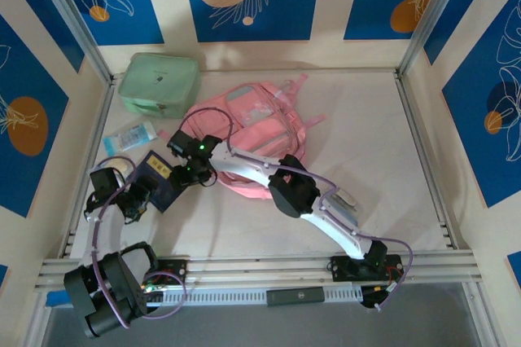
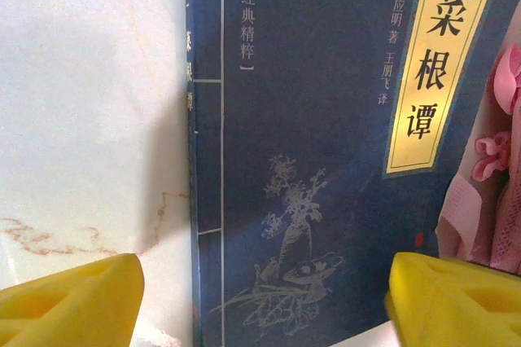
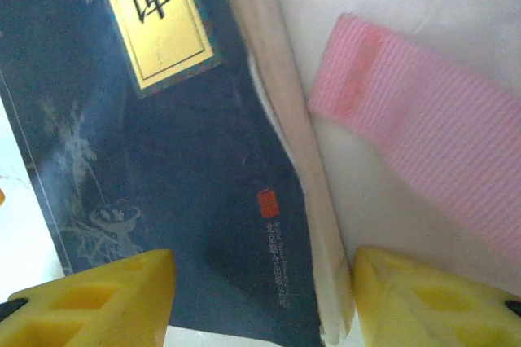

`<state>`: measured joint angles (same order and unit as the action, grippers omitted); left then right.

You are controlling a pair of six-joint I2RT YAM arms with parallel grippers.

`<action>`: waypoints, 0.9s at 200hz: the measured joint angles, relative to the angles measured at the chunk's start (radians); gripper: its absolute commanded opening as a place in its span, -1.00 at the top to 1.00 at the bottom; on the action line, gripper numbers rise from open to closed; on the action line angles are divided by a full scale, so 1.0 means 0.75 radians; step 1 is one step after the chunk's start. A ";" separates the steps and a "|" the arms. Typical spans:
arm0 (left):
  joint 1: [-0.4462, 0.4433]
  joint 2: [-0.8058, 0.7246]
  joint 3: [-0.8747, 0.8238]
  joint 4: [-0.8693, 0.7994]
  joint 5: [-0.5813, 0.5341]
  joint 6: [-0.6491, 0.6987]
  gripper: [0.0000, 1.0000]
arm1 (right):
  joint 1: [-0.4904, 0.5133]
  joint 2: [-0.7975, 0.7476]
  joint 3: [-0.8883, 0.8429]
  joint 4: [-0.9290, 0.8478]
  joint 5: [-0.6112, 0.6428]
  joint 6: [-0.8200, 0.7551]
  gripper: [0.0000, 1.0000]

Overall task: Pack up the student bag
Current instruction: Close the student bag at the middle-left of the table.

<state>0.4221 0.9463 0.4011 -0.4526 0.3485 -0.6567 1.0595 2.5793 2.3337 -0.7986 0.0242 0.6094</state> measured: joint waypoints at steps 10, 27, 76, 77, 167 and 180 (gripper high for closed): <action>0.000 0.000 -0.001 0.003 0.002 -0.006 -0.49 | 0.019 -0.006 -0.002 -0.006 -0.002 -0.001 -0.22; 0.000 0.007 -0.005 0.028 0.024 -0.031 -0.46 | 0.044 -0.017 -0.005 -0.013 -0.008 0.002 -0.20; 0.000 0.044 -0.007 0.052 0.034 -0.036 -0.46 | -0.011 -0.027 -0.053 0.002 -0.074 0.031 -0.18; 0.000 0.044 -0.007 0.053 0.034 -0.035 -0.46 | -0.013 -0.028 -0.052 0.002 -0.075 0.031 -0.18; -0.001 0.044 -0.041 0.125 0.098 -0.051 -0.43 | -0.009 0.042 0.094 0.004 -0.133 0.045 -0.15; -0.002 0.044 -0.041 0.129 0.101 -0.056 -0.43 | -0.001 0.042 0.109 -0.003 -0.139 0.045 -0.14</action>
<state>0.4206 0.9791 0.3706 -0.3561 0.4240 -0.6987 1.0588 2.6110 2.4153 -0.8009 -0.0799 0.6434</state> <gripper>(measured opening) 0.717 0.577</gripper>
